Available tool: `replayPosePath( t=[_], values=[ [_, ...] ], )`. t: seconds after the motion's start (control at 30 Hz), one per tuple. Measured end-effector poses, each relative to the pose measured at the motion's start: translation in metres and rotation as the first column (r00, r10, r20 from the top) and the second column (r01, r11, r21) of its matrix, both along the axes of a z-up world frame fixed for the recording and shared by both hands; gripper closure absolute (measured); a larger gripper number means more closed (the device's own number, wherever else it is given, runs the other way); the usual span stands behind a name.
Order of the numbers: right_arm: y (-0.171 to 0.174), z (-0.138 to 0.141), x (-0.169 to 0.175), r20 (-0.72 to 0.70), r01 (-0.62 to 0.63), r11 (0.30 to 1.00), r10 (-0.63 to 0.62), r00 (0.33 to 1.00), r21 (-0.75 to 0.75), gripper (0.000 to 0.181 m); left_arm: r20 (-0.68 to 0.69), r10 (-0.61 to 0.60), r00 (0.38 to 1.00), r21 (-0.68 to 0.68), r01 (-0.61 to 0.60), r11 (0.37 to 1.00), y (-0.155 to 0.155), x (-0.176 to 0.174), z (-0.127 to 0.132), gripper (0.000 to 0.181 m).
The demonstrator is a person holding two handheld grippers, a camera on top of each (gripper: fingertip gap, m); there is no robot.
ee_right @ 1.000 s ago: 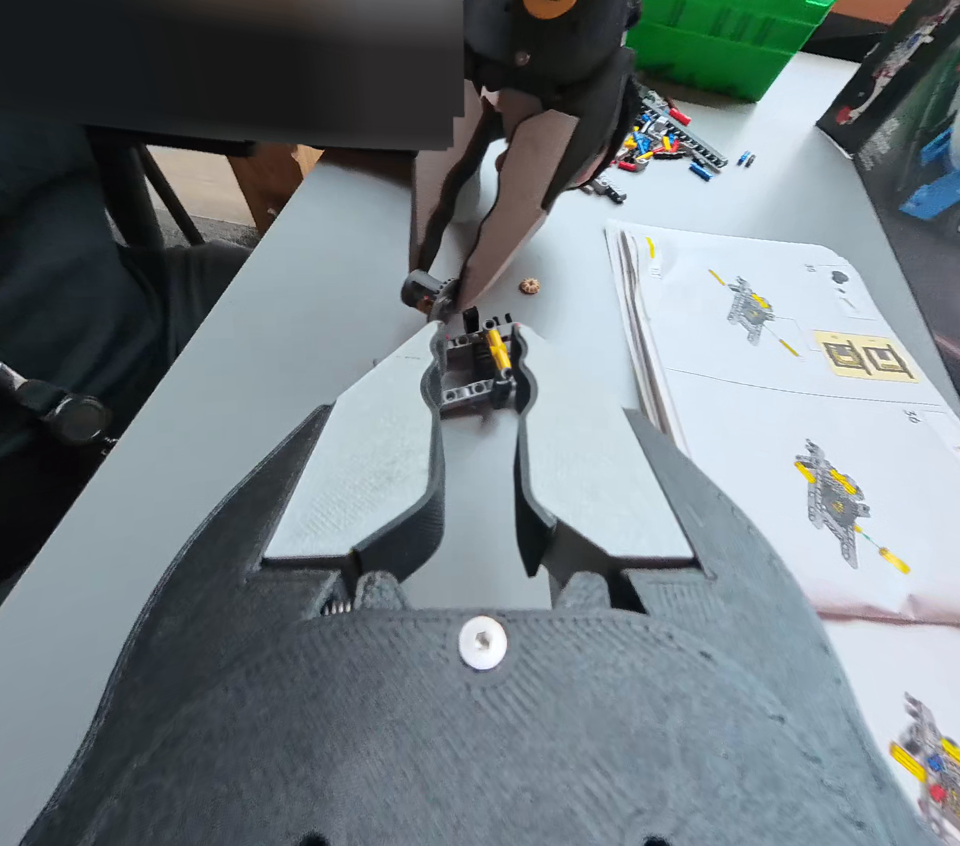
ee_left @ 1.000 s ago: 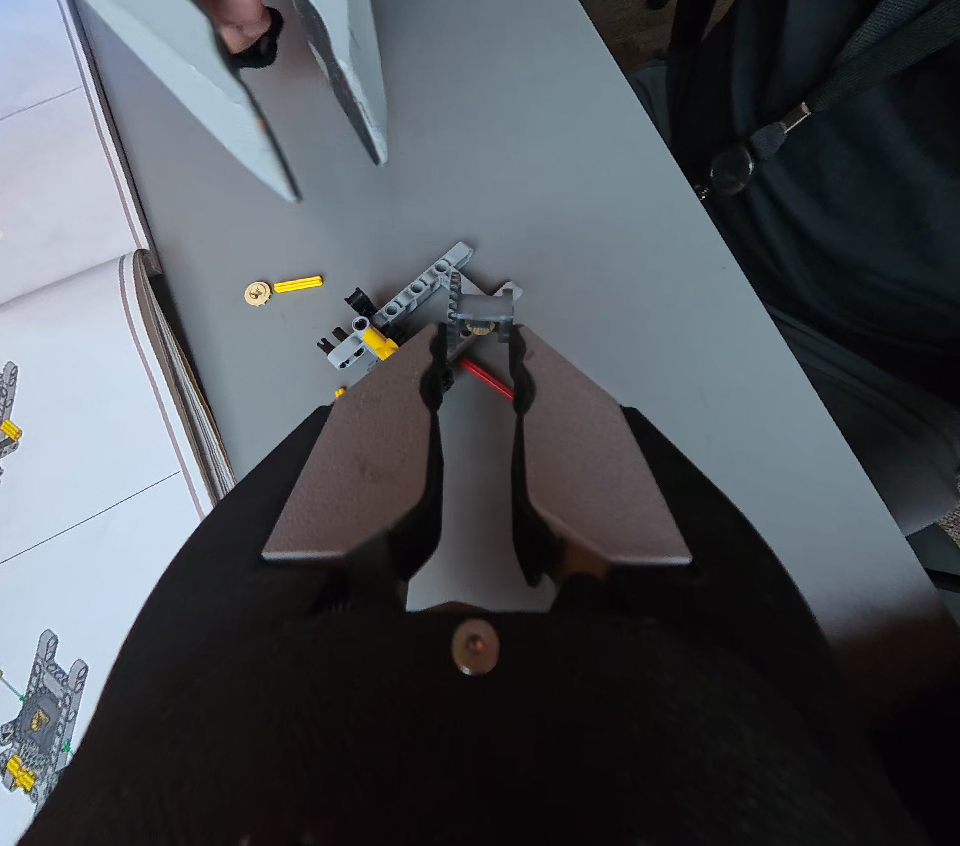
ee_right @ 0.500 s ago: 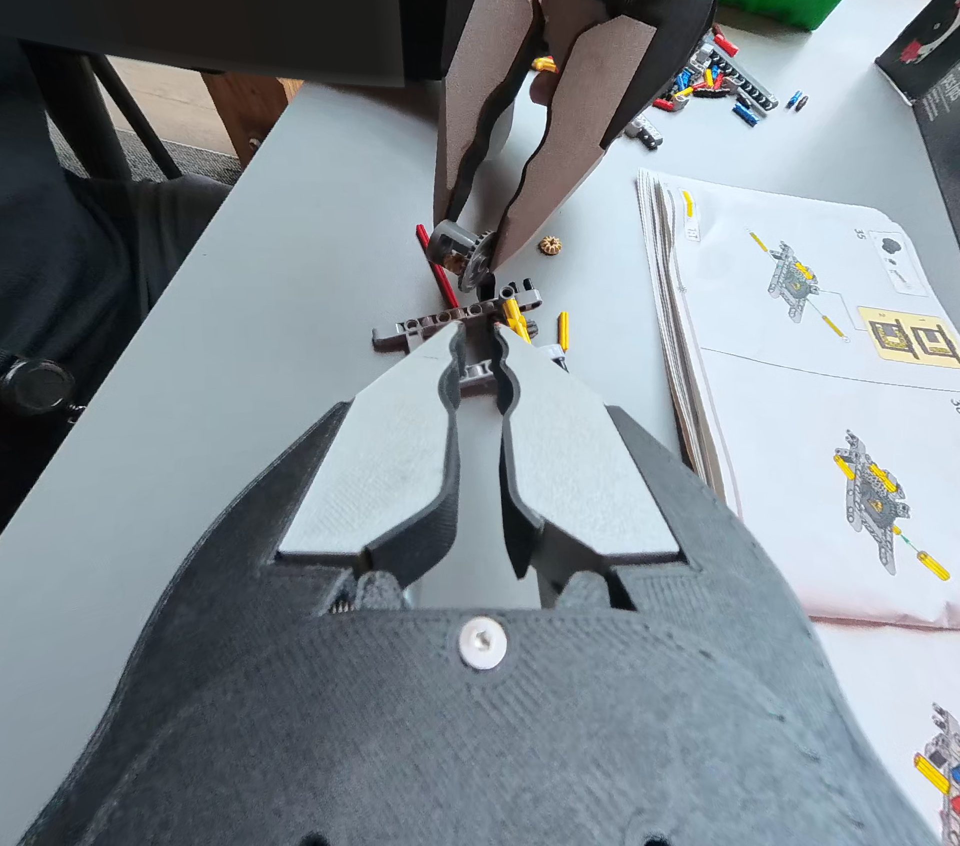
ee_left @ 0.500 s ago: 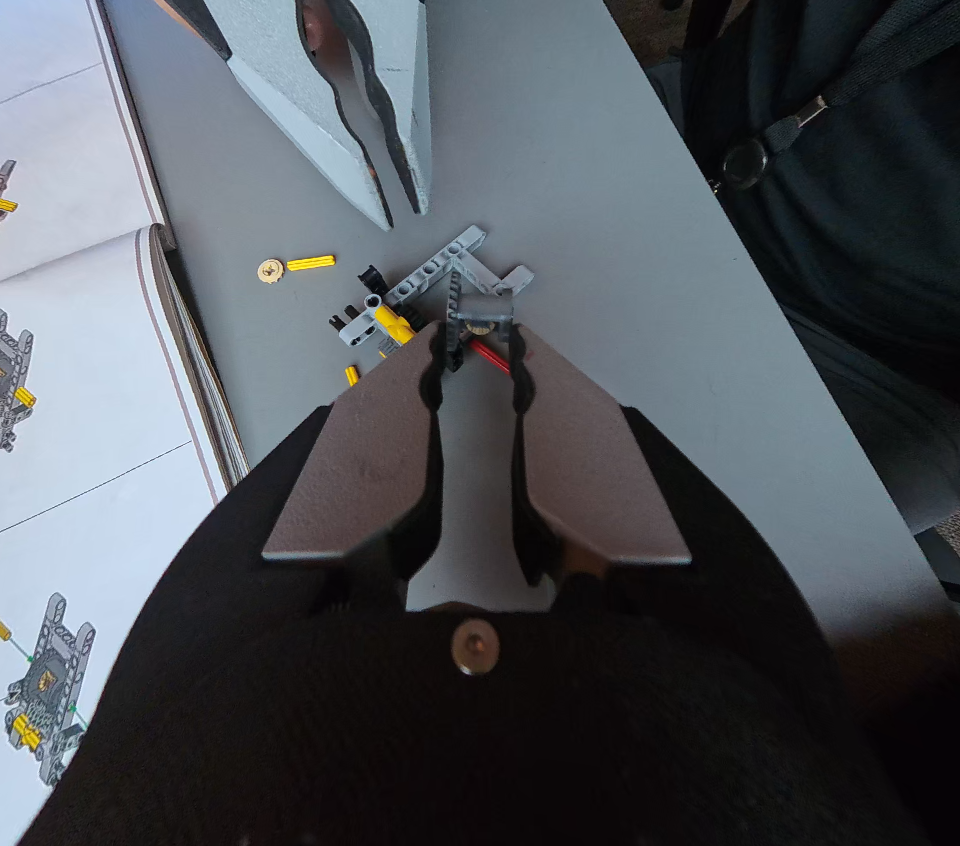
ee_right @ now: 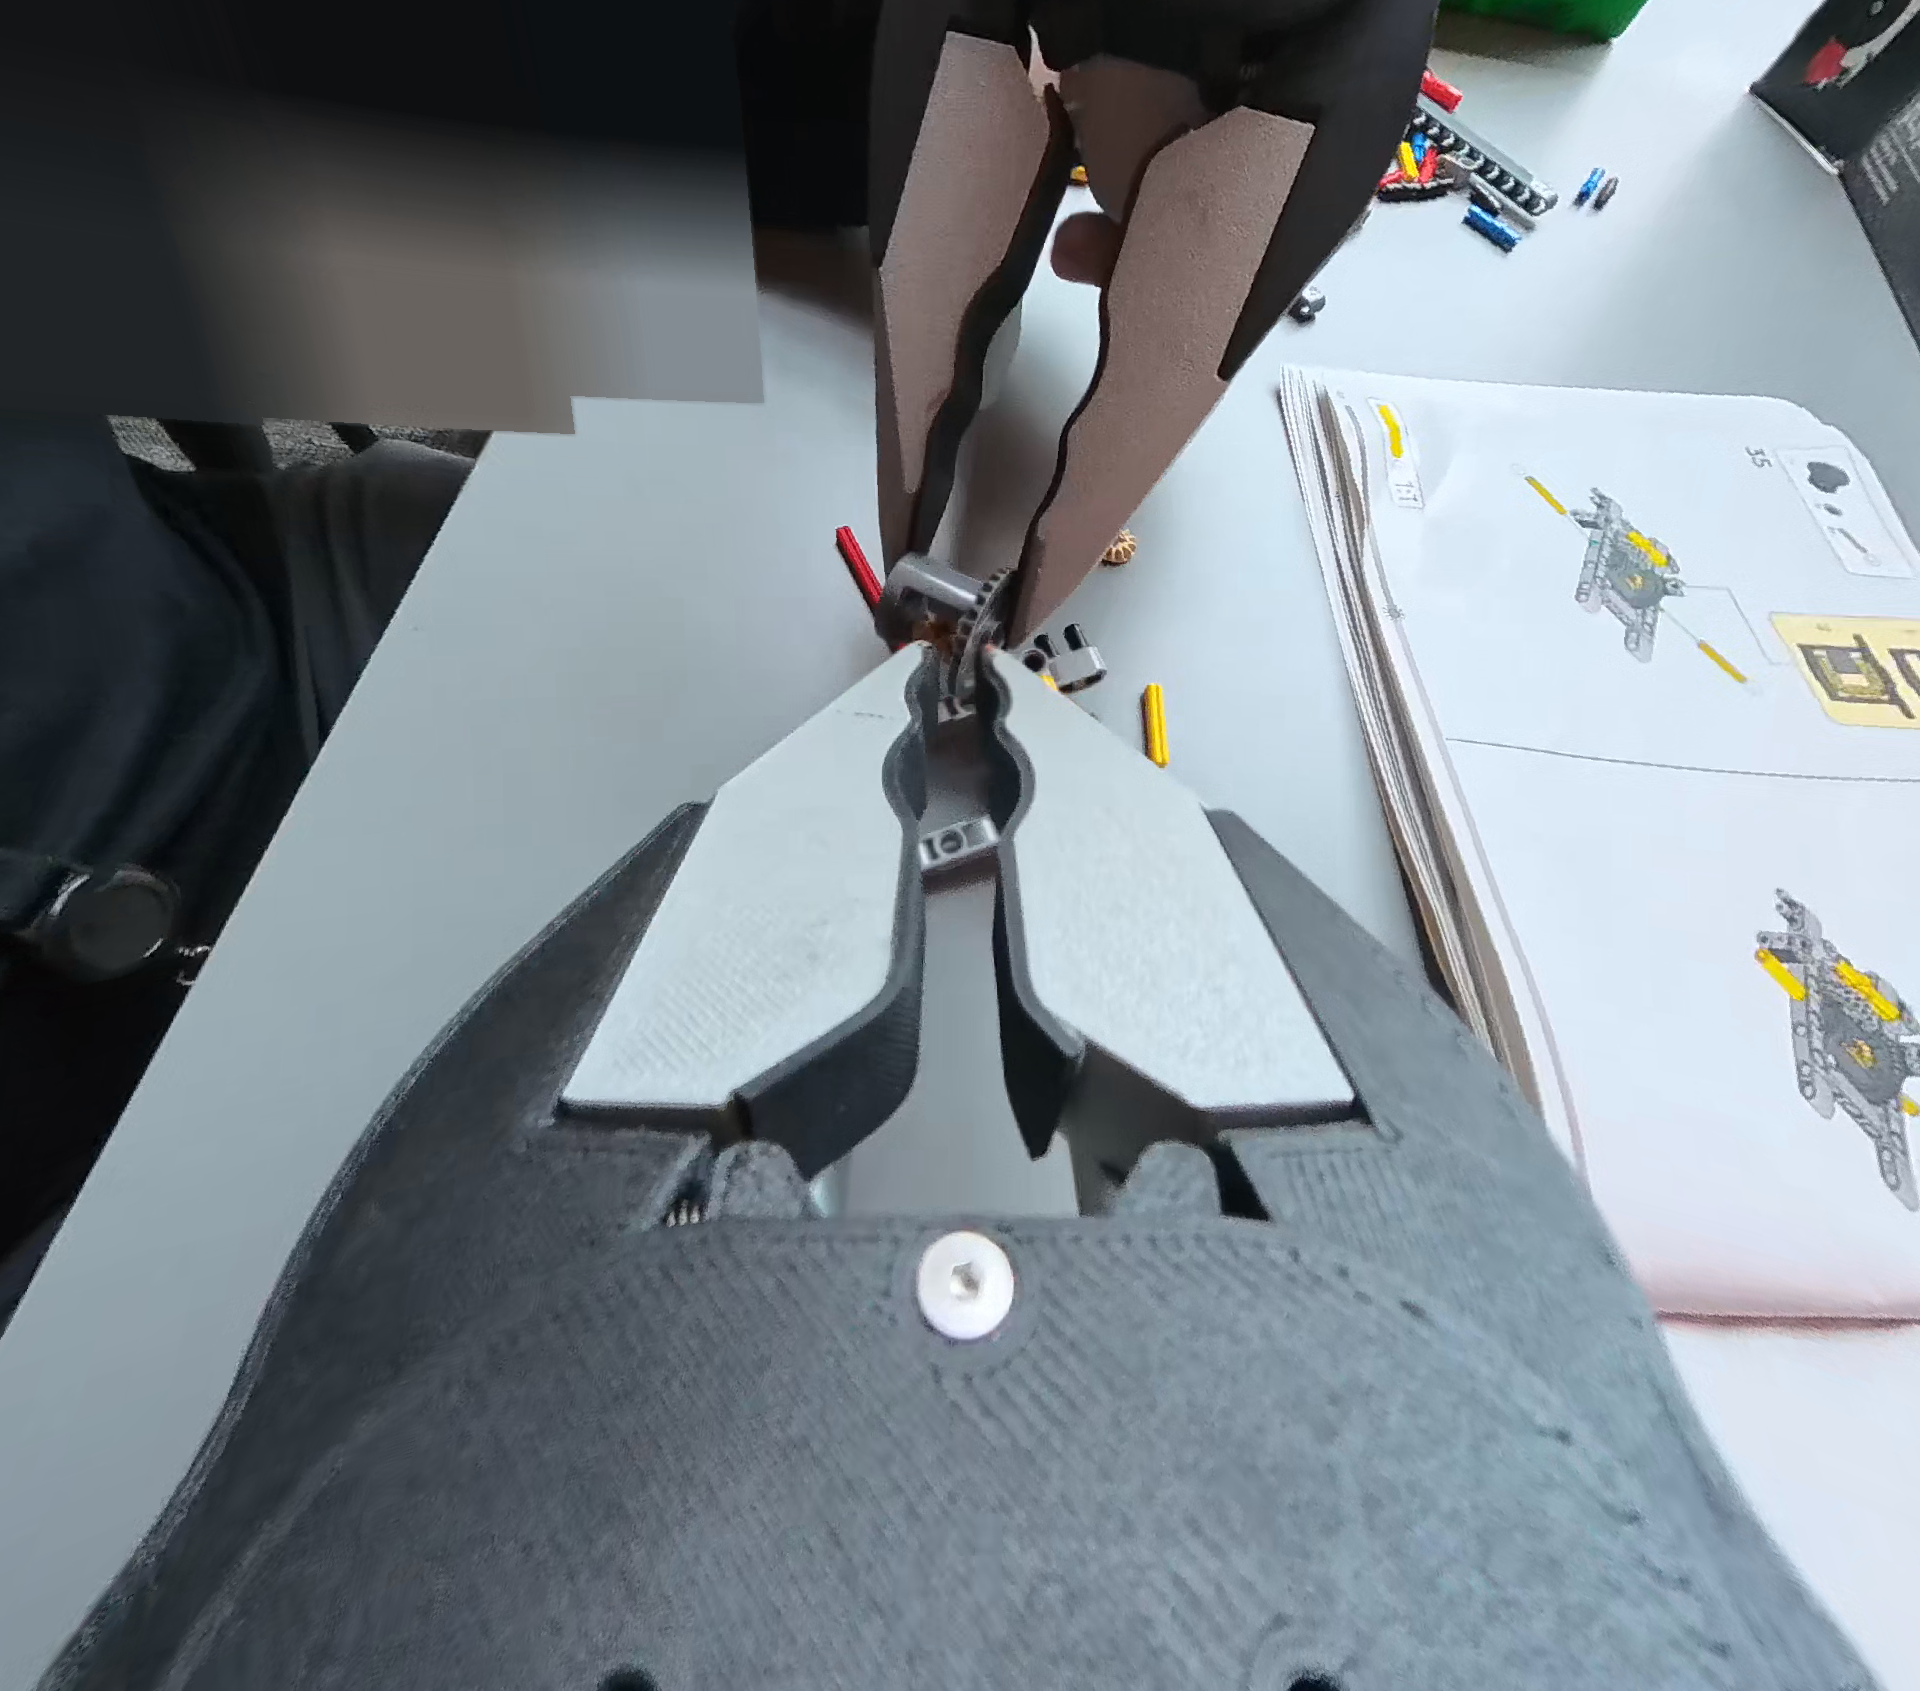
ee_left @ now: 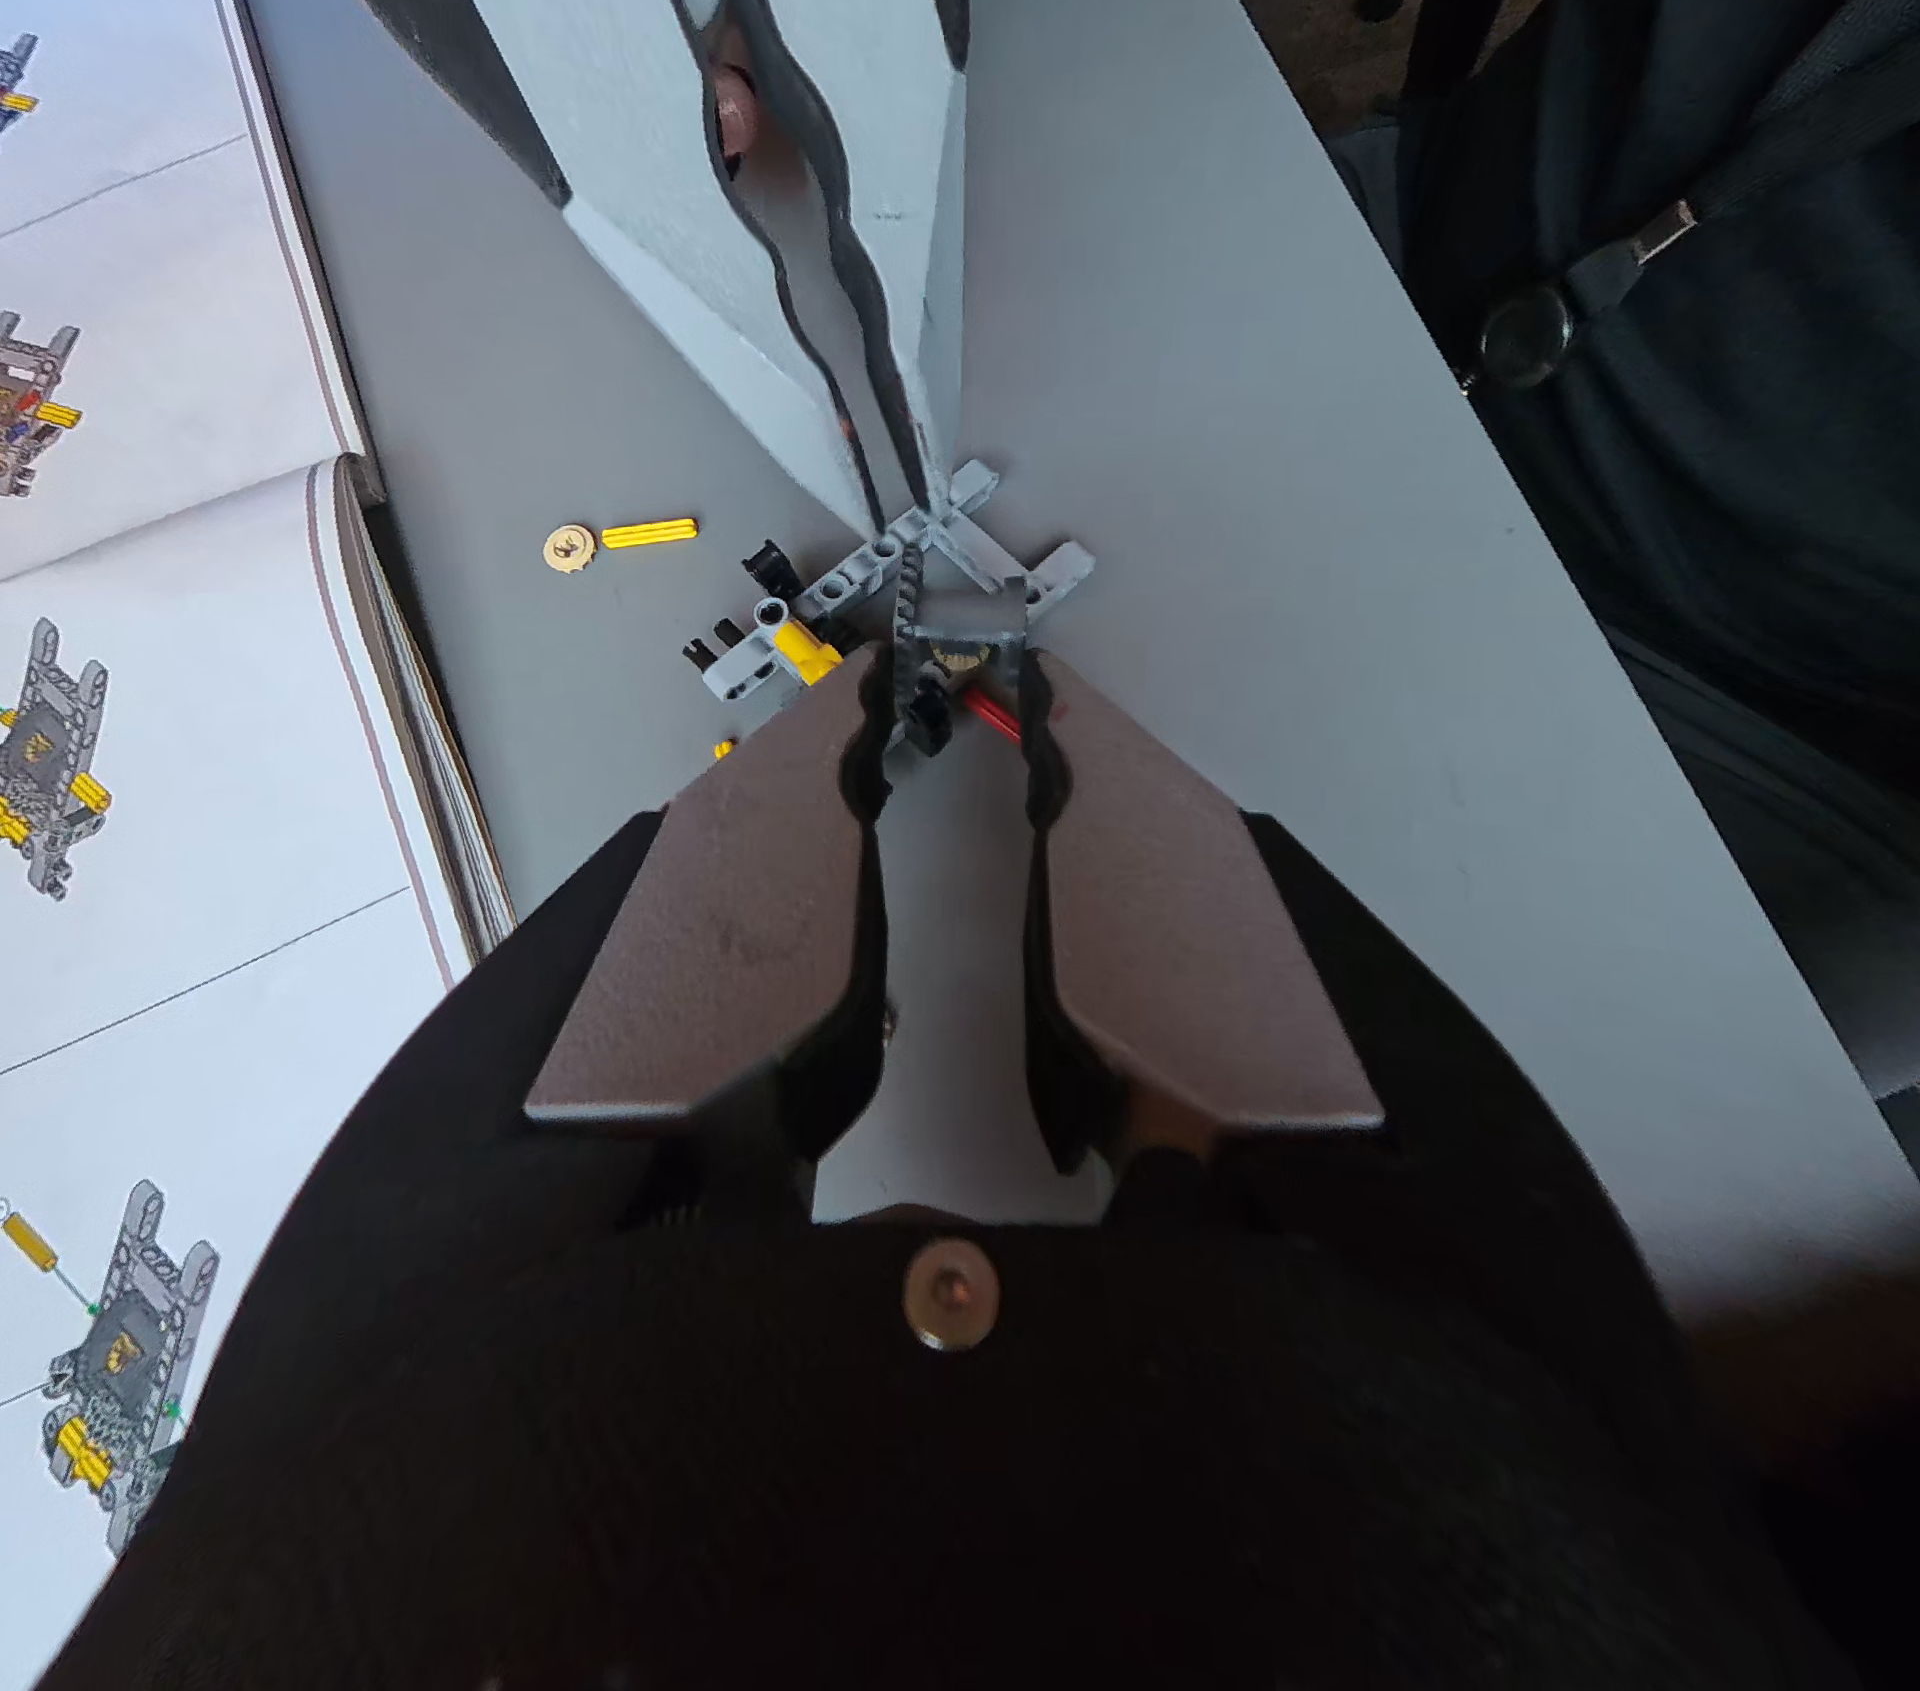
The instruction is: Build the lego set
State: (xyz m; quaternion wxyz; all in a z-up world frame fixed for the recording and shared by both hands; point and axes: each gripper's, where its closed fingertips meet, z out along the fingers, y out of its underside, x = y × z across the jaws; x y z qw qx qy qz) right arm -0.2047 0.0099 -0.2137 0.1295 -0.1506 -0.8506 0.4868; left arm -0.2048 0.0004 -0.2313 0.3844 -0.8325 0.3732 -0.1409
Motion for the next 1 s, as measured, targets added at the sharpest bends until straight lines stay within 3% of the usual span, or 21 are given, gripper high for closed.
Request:
replayPosePath(
  t=[0.43,0.8,1.0],
  values=[
    [0.0,-0.003,-0.005,0.036,0.096,0.995,-0.096,0.995,0.007,0.181,0.024,0.024,0.999,0.0,-0.024,1.0,0.007,0.001,0.001,0.161],
    [0.008,-0.008,-0.005,-0.007,0.315,0.949,-0.316,0.949,-0.025,0.181,0.03,0.04,0.999,0.008,-0.04,0.999,0.011,0.002,0.0,0.16],
    [0.019,-0.016,-0.006,0.009,0.453,0.891,-0.453,0.891,-0.02,0.181,0.045,0.076,0.996,0.022,-0.077,0.997,0.009,-0.009,0.006,0.16]
  ],
)
